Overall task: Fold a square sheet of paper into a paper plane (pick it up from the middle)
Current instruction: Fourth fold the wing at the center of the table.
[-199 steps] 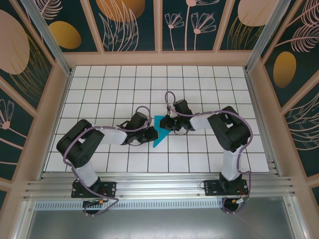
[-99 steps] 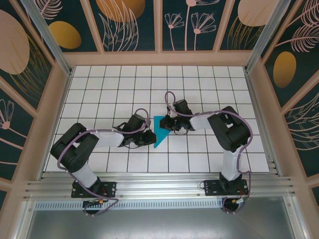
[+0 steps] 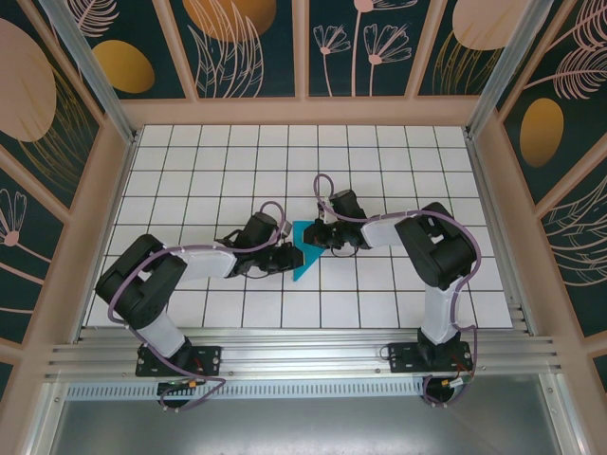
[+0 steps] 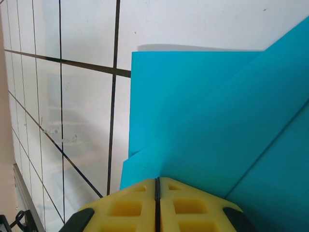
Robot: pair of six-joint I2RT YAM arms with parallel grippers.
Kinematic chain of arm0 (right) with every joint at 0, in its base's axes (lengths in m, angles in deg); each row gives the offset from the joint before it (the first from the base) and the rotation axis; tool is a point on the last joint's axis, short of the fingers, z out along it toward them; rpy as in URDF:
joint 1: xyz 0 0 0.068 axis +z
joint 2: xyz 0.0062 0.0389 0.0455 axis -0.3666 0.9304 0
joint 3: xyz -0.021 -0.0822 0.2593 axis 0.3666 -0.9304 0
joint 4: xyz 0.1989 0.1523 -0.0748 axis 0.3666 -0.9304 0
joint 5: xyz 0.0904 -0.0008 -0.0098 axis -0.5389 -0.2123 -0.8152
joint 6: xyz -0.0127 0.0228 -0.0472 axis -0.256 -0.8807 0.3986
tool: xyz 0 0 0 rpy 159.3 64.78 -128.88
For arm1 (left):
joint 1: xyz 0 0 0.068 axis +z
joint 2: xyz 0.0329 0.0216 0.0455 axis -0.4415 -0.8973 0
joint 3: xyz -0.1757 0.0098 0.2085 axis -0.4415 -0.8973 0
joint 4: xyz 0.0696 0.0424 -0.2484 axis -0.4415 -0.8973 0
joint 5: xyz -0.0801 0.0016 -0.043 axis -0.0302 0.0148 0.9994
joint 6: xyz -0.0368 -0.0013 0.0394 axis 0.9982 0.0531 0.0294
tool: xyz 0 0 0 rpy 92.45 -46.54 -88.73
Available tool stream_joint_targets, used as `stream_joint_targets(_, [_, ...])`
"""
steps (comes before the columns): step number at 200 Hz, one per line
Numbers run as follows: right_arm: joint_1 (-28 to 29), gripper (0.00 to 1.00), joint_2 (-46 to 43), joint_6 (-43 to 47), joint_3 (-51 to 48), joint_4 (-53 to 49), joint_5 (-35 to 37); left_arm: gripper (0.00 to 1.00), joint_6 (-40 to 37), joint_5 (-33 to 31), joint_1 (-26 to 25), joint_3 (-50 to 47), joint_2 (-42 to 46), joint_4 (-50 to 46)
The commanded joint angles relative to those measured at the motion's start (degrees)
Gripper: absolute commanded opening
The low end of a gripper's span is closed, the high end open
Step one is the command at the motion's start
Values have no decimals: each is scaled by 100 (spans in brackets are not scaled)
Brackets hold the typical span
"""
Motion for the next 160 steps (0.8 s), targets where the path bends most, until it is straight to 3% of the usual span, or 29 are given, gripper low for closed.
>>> stream_joint_targets(1, [35,10,403,55,-283,-529,600,18,10,180,-14,-117,-191,45])
stream_joint_targets(44, [39,10,434,74,-277,-580,622,16,-144,112,-23,-406,-231,-332])
stream_joint_targets(160, [37,10,439,83,-265,-642,705,15,-584,685,-116,-793,-230,-831])
